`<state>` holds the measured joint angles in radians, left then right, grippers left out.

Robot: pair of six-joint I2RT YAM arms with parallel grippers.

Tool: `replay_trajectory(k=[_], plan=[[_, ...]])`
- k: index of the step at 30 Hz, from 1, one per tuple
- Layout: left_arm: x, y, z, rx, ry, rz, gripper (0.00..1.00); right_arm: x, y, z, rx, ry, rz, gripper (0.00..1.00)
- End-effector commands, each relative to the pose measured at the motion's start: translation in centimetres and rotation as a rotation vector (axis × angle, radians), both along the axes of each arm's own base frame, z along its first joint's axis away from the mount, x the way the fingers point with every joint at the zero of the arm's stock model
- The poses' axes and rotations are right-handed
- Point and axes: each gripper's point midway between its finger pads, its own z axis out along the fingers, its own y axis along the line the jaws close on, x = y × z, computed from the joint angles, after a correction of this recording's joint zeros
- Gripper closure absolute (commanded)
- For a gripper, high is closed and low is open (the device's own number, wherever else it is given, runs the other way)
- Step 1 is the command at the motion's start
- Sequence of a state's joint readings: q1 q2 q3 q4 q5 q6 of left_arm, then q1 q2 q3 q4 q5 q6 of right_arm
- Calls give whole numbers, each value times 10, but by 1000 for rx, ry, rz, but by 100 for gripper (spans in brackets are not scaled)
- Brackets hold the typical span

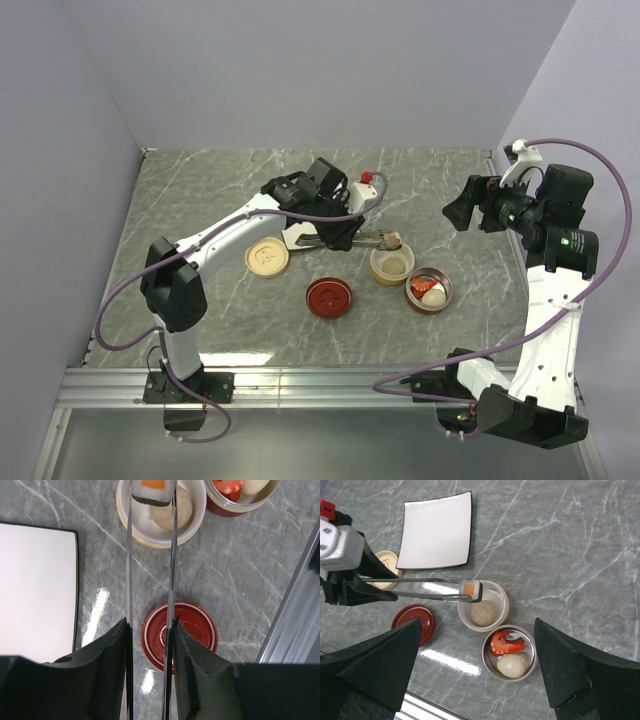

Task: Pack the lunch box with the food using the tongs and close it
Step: Place the food into the lunch box

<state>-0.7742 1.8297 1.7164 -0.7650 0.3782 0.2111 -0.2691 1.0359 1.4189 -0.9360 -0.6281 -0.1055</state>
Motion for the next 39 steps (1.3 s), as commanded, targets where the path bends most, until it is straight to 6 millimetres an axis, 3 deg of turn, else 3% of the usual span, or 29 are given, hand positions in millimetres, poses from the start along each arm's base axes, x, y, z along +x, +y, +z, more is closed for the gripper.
replay_trajectory(k=[1,14,27,39], plan=[[5,-11,1,-25,-21,2,74,1,-5,6,-26,-40,-15,0],[4,-20,-21,13,-12,-7,73,2,-5,5,-26,-36,-13,0],[7,-24,-26,29,-20,-11,71,1,-6,5,-31,-36,-17,0],[14,-22,-20,32,-56,14,52,2,-6,4,-29,-34,-16,0]])
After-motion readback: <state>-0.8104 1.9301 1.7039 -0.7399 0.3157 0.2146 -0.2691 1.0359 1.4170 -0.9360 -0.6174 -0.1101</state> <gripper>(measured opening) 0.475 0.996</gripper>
